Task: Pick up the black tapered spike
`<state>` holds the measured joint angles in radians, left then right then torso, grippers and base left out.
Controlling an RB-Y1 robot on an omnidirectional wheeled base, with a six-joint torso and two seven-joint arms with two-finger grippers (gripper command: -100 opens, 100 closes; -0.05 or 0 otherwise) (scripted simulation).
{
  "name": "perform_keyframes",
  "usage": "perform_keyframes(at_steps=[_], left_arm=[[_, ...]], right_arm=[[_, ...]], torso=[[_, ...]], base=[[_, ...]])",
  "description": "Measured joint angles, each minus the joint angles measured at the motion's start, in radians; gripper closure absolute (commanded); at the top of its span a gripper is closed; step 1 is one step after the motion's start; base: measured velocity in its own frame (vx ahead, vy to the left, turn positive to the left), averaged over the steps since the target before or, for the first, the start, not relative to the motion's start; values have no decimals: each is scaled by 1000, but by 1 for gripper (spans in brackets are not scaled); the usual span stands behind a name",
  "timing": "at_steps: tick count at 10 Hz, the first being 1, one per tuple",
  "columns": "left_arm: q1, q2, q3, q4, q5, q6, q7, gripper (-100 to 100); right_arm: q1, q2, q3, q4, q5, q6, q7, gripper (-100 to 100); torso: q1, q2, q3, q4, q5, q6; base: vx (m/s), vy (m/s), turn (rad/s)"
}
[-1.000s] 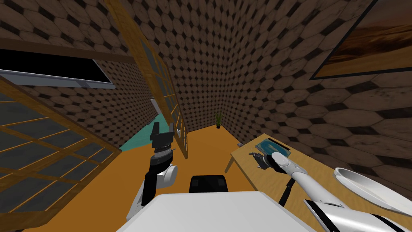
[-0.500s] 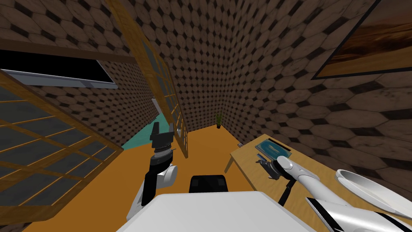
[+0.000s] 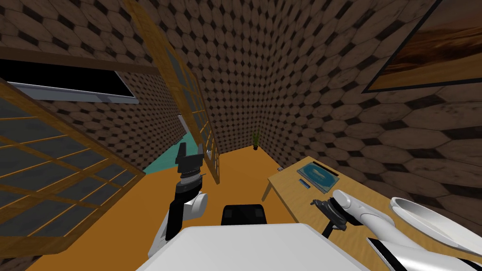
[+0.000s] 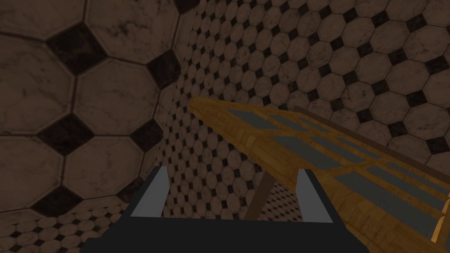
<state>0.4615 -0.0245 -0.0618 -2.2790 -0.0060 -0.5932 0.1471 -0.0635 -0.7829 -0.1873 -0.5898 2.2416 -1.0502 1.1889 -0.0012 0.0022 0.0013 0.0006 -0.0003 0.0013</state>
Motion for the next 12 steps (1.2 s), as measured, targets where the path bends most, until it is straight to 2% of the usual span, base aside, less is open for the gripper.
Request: perform_keyframes(at_steps=[1,2,3,4,5,7,9,10,12], left_arm=[[0,0,0,0,0,0,0,0],[0,0,0,0,0,0,0,0],[0,0,0,0,0,0,0,0],[0,0,0,0,0,0,0,0],[0,0,0,0,0,0,0,0],[0,0,0,0,0,0,0,0],[0,0,0,0,0,0,0,0],[0,0,0,0,0,0,0,0],[0,0,0,0,0,0,0,0]], right_arm=[[-7,3,2,41,13,4,18,-100],[19,20,5,44,34,3,19,-100],[22,22,6,44,37,2,17,0],[22,21,6,44,37,2,17,-100],[4,30,13,80,36,20,15,-100],[5,46,20,91,35,42,-4,-100],[21,65,30,70,40,56,-42,-100],[21,66,31,70,40,58,-47,100],[24,64,31,72,41,57,-47,100]], torso=[[0,-1,0,0,0,0],[0,-1,-1,0,0,0],[1,-1,-1,0,0,0],[1,-1,-1,0,0,0],[-1,1,0,0,0,-1],[-1,2,1,1,0,0],[-1,2,1,0,0,0],[0,0,0,0,0,0],[0,-2,-1,1,-2,-3]], base=[[2,-29,15],[1,-13,-3],[0,0,0],[-55,-48,220],[-62,-64,110],[-62,-45,80],[-34,-36,70],[0,0,0],[-5,-3,-15]])
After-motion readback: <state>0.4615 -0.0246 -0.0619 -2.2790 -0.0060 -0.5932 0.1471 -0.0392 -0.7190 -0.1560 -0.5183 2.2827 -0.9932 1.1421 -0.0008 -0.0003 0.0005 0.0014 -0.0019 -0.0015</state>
